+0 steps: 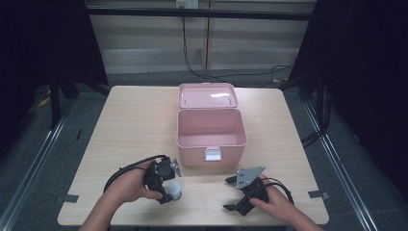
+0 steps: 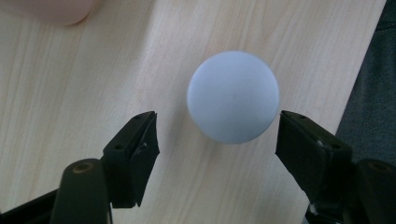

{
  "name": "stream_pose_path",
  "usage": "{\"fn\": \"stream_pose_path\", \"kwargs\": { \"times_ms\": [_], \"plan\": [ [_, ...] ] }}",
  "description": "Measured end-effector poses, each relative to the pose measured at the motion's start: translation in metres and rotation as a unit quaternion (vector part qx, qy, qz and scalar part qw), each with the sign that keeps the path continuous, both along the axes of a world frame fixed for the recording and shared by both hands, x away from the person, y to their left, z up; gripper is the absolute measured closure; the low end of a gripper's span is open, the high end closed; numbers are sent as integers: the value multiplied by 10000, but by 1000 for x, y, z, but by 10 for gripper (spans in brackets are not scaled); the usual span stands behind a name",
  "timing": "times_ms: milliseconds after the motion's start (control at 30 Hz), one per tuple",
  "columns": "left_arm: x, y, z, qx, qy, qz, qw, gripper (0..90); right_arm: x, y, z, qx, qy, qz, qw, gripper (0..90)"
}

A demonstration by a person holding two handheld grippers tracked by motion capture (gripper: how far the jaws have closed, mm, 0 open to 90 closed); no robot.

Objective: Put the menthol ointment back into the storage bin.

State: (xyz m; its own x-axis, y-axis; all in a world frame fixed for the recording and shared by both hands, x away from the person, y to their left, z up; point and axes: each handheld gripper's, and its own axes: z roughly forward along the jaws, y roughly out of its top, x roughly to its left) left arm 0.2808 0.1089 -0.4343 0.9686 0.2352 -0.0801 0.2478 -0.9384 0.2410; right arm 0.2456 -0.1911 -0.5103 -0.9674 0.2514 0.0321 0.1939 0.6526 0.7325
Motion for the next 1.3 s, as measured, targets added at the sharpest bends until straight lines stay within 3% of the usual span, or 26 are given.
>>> {"fn": "stream_pose_path", "kwargs": {
  "times_ms": [233, 800, 1067, 1300],
  "plan": [
    [2, -10, -1, 68, 120, 6, 9999, 353, 0, 0, 0, -1, 2, -1, 10000, 112],
    [4, -18, 3, 142, 133, 129, 9997, 496, 0, 0, 0, -1, 1, 0, 10000, 112],
    [5, -19, 4, 246, 150, 161, 9995, 503, 0, 0, 0, 2, 6, 5, 10000, 113],
    [8, -14, 12, 215, 308, 414, 9984, 504, 0, 0, 0, 3, 5, 4, 10000, 112]
  ]
}}
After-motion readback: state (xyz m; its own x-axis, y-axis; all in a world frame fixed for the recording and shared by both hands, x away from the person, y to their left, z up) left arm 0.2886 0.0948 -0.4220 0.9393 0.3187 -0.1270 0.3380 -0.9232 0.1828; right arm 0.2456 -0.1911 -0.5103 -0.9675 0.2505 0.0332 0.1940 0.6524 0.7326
